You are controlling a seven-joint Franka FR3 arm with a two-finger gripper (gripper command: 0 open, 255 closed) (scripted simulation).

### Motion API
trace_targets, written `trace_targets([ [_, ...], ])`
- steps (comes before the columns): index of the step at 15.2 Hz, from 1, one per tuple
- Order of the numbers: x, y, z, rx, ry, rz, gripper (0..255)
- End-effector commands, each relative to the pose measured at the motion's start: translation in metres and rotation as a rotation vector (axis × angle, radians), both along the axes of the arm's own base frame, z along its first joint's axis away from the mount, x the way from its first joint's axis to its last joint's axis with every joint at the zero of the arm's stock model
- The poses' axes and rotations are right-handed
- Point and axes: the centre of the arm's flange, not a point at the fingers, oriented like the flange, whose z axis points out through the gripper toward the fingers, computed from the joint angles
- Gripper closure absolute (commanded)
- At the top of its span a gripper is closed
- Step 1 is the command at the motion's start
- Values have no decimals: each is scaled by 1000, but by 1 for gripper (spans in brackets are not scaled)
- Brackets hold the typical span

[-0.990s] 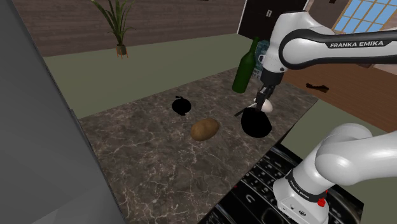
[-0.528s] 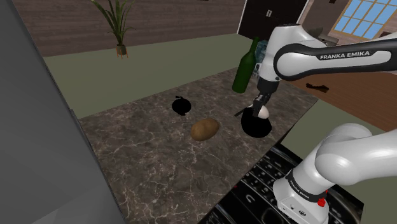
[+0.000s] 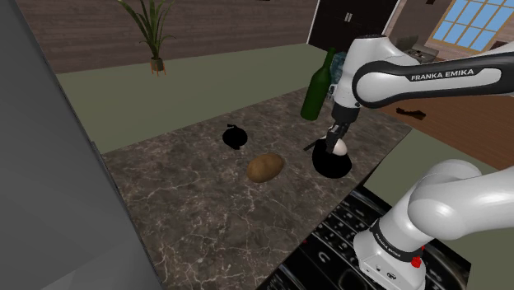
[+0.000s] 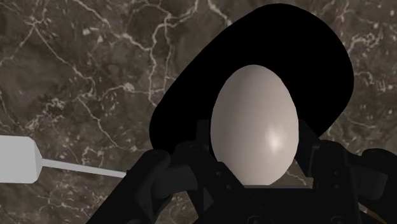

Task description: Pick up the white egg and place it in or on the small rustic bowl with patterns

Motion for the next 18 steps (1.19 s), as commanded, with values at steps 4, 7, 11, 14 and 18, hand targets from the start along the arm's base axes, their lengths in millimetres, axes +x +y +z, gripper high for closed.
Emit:
trace_targets([
  [4,0,0,0,0,0,0,0],
  [7,0,0,0,0,0,0,0],
  [11,5,1,50,0,0,0,0],
  [14,5,1,50,0,0,0,0],
  [18,5,1,50,0,0,0,0],
])
